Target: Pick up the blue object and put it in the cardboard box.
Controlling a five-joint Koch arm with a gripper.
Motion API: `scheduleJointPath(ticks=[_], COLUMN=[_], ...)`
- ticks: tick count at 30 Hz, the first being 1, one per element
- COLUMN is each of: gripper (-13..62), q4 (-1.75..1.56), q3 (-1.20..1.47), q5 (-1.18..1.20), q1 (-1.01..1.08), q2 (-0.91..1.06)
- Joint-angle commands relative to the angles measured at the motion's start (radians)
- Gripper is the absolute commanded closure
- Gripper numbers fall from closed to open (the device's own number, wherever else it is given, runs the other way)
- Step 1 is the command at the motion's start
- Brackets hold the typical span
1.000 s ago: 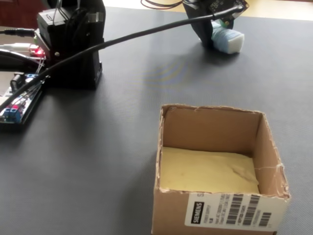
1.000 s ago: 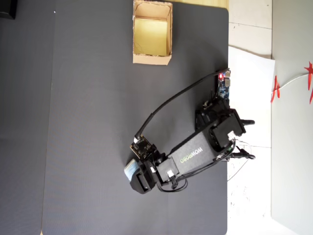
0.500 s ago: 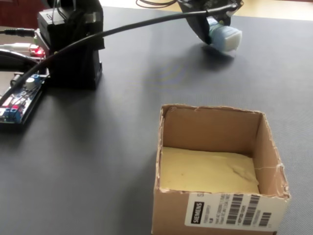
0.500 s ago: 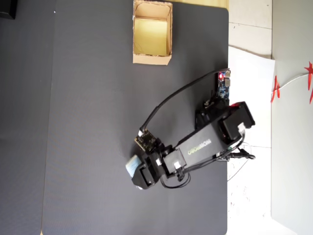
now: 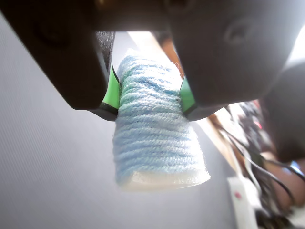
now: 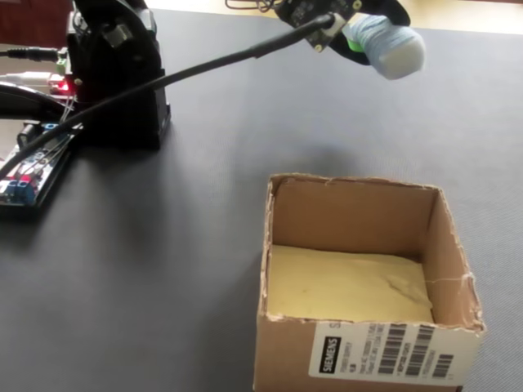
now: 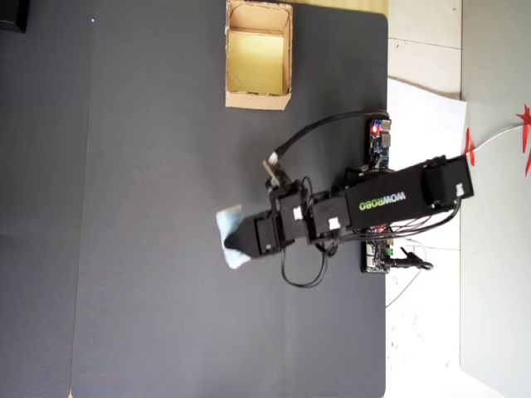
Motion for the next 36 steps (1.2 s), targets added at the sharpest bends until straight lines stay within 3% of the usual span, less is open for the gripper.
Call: scheduleJointPath(ticks=[1, 9, 18, 22, 31, 33, 36], gripper=[45.1, 45.0, 45.1, 45.0, 44.9, 42.9, 31.1], q4=[-0.107, -0.115, -0.087, -0.031, -0.021, -0.021, 0.023], q3=[-0.020, 0.002, -0.043, -0.118, -0.259, -0.261, -0.267], q5=[0.000, -0.077, -0.216, -0.256, -0.264, -0.265, -0.264], q1=[0.066, 0.351, 0.643, 0.818, 0.925, 0.937, 0.946], q2=[0.080, 0.236, 0.249, 0.172, -0.029, -0.055, -0.075])
